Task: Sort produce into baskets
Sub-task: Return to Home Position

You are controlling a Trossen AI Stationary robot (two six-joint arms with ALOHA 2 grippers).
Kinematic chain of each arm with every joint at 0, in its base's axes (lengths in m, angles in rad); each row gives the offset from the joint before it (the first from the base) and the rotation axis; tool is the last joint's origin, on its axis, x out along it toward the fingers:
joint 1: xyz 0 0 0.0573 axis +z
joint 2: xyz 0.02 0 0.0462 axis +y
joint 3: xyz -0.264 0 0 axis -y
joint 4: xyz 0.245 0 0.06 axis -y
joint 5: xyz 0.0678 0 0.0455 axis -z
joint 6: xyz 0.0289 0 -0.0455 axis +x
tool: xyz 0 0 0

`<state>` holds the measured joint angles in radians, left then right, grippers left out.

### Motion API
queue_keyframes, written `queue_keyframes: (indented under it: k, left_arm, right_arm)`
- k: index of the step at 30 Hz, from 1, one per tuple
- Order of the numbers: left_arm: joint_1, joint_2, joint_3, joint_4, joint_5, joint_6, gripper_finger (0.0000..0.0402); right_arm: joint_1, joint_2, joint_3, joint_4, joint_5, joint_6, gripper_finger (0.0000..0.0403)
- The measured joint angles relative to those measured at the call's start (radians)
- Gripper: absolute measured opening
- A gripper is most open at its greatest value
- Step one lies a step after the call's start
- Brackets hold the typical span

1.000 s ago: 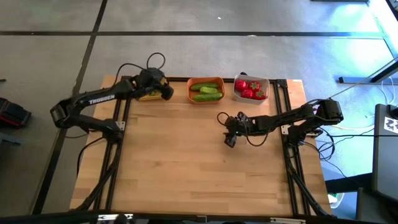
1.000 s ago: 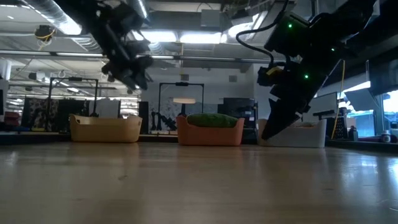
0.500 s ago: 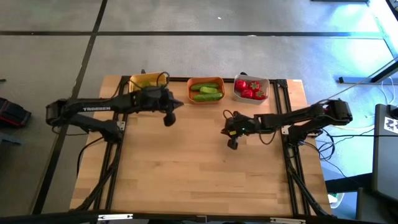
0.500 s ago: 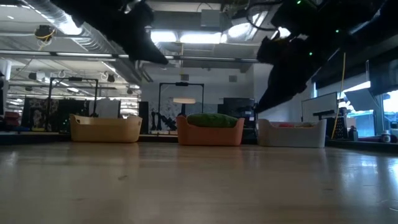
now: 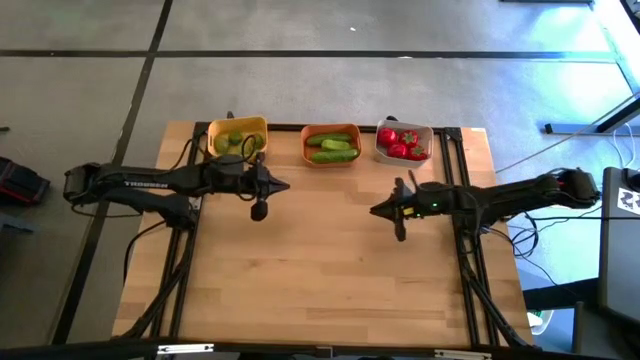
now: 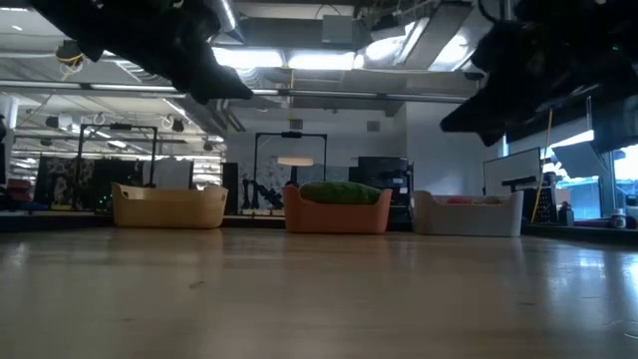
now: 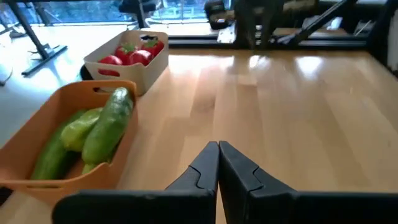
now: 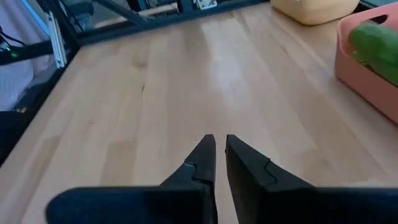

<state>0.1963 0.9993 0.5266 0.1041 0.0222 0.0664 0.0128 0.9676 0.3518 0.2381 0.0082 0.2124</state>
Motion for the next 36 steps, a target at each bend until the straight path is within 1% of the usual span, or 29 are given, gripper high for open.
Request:
queue_keyframes:
  k: [2, 6, 10, 13, 18, 24, 27, 36]
  left_arm:
    - [0.001, 0.000, 0.000, -0.008, -0.004, -0.002, 0.0004]
    - [0.000, 0.000, 0.000, -0.010, -0.004, -0.079, 0.0010]
    - [-0.022, 0.000, 0.000, -0.008, -0.003, -0.024, 0.0005]
    - [-0.040, 0.000, -0.002, -0.008, 0.003, 0.016, 0.0002]
    - [-0.057, -0.015, -0.052, 0.075, 0.002, 0.014, 0.0006]
    - [-0.061, -0.102, -0.128, 0.122, 0.002, -0.017, 0.0003]
    - [-0.061, -0.164, -0.167, 0.124, 0.002, -0.031, 0.0005]
    - [-0.061, -0.377, -0.292, 0.161, 0.002, -0.061, 0.0004]
  right_arm:
    - [0.000, -0.051, -0.028, 0.000, 0.000, 0.013, 0.0035]
    - [0.000, -0.147, -0.083, -0.001, -0.011, 0.018, 0.0035]
    - [0.000, -0.231, -0.130, 0.000, -0.020, 0.019, 0.0035]
    - [0.000, -0.320, -0.168, -0.001, -0.020, 0.019, 0.0035]
    - [0.000, -0.456, -0.240, -0.005, -0.020, 0.041, 0.0035]
    - [0.000, -0.607, -0.326, -0.003, -0.012, 0.055, 0.0035]
    - [0.000, -0.673, -0.339, -0.015, -0.006, 0.057, 0.0035]
    - [0.000, -0.783, -0.340, -0.103, 0.012, 0.052, 0.0035]
